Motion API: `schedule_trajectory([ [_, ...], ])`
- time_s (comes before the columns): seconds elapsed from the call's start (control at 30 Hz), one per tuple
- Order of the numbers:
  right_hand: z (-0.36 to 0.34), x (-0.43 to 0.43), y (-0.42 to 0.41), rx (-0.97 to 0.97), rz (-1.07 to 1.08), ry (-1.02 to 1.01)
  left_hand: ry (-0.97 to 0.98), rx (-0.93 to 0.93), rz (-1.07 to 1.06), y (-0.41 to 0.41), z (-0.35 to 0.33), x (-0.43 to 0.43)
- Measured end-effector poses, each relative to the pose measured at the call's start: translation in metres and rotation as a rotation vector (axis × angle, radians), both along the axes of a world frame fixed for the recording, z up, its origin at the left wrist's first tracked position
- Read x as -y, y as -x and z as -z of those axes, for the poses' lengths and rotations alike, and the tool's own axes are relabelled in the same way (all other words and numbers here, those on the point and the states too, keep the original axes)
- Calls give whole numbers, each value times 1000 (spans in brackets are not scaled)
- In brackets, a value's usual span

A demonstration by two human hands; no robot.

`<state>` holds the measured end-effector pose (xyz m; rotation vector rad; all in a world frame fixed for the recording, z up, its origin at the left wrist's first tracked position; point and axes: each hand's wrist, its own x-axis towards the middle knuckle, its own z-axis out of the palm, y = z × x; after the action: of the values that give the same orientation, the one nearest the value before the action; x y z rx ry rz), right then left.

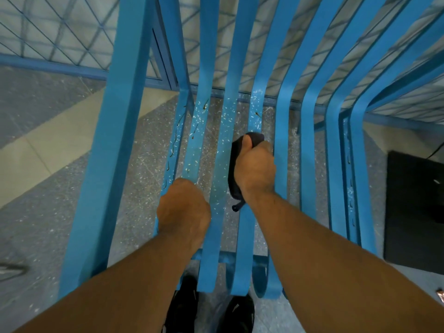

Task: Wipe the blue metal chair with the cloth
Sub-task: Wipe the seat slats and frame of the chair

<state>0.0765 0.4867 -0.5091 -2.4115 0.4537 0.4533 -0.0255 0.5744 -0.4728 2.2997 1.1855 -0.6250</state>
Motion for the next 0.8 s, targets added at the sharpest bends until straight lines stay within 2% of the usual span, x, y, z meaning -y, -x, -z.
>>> schedule_trajectory([
  [0.13,2,7,36,116,-188,44,-10,-21,-8,-2,0,0],
  [0.23,-3,15,74,90,-236,58,-6,-29,-22,-6,-3,-2],
  [0.4,-10,21,79,-64,-98,12,9,123,-83,-26,-1,-1],
  [0.57,-1,12,36,-111,20,-48,-51,150,-106,-79,8,-14],
  [0.8,-4,2,-6,-134,58,-2,-46,123,39,-94,11,-15],
])
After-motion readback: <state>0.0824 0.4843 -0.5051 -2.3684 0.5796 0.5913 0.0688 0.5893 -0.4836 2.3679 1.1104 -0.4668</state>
